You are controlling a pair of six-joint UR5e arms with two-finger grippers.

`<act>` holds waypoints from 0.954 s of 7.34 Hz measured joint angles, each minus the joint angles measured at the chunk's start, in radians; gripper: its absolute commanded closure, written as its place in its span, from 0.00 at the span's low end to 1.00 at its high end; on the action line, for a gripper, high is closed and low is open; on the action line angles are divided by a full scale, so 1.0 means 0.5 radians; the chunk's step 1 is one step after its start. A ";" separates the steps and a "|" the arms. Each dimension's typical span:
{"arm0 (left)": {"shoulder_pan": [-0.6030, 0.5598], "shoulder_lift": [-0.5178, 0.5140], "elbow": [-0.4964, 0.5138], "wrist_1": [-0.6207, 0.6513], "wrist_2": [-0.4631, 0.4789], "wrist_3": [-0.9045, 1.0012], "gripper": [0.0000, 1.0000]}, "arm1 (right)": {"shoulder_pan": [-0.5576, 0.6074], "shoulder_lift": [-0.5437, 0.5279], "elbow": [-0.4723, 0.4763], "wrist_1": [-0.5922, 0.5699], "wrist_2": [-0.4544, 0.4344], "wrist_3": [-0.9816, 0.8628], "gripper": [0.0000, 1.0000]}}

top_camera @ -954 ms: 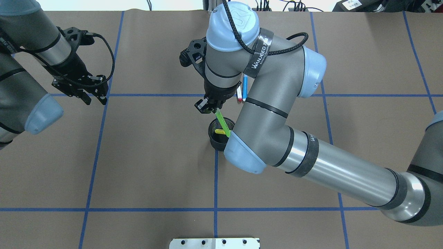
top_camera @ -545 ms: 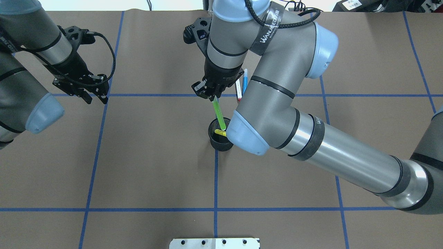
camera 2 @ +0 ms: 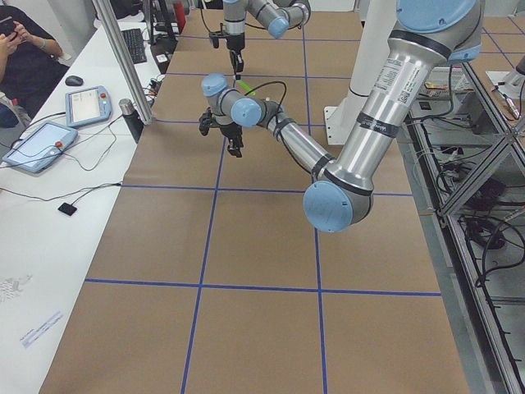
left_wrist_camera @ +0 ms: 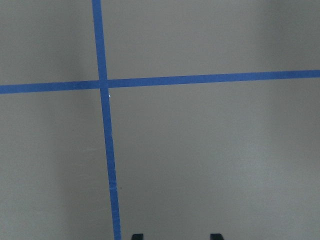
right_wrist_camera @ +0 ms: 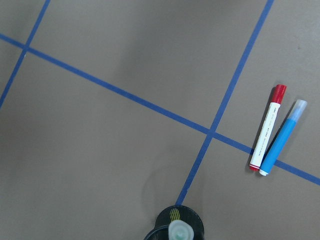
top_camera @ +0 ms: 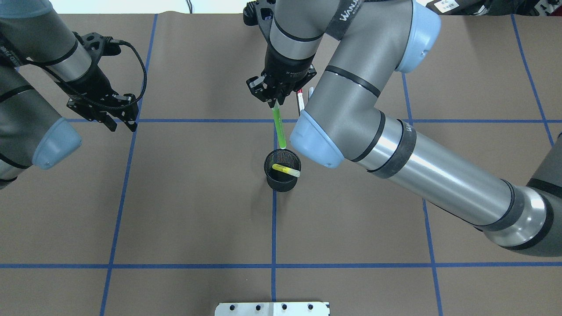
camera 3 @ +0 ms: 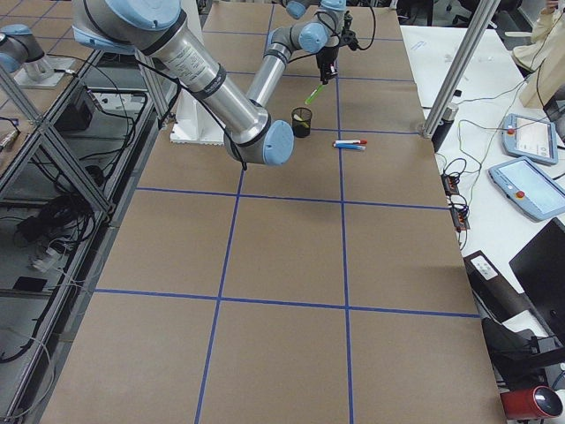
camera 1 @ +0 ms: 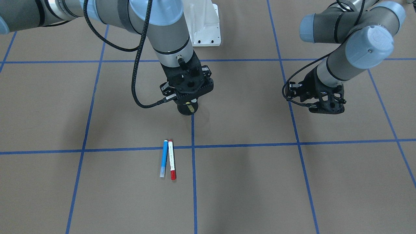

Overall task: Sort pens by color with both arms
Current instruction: 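Close the right gripper on the green marker and lift it out, then lower the green marker with the right gripper beside the red marker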

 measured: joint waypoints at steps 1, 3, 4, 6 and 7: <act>0.001 0.000 -0.002 0.001 0.000 0.000 0.45 | 0.021 0.041 -0.134 0.087 0.006 0.053 1.00; 0.001 0.000 -0.006 0.003 0.000 -0.002 0.45 | 0.051 0.097 -0.367 0.219 0.014 0.104 1.00; 0.001 0.000 -0.010 0.003 0.000 -0.003 0.45 | 0.065 0.118 -0.461 0.260 0.015 0.110 1.00; 0.001 0.002 -0.017 0.003 0.000 -0.008 0.45 | 0.095 0.145 -0.672 0.381 0.016 0.110 1.00; 0.001 0.001 -0.020 0.003 0.000 -0.009 0.45 | 0.105 0.149 -0.784 0.472 0.016 0.110 1.00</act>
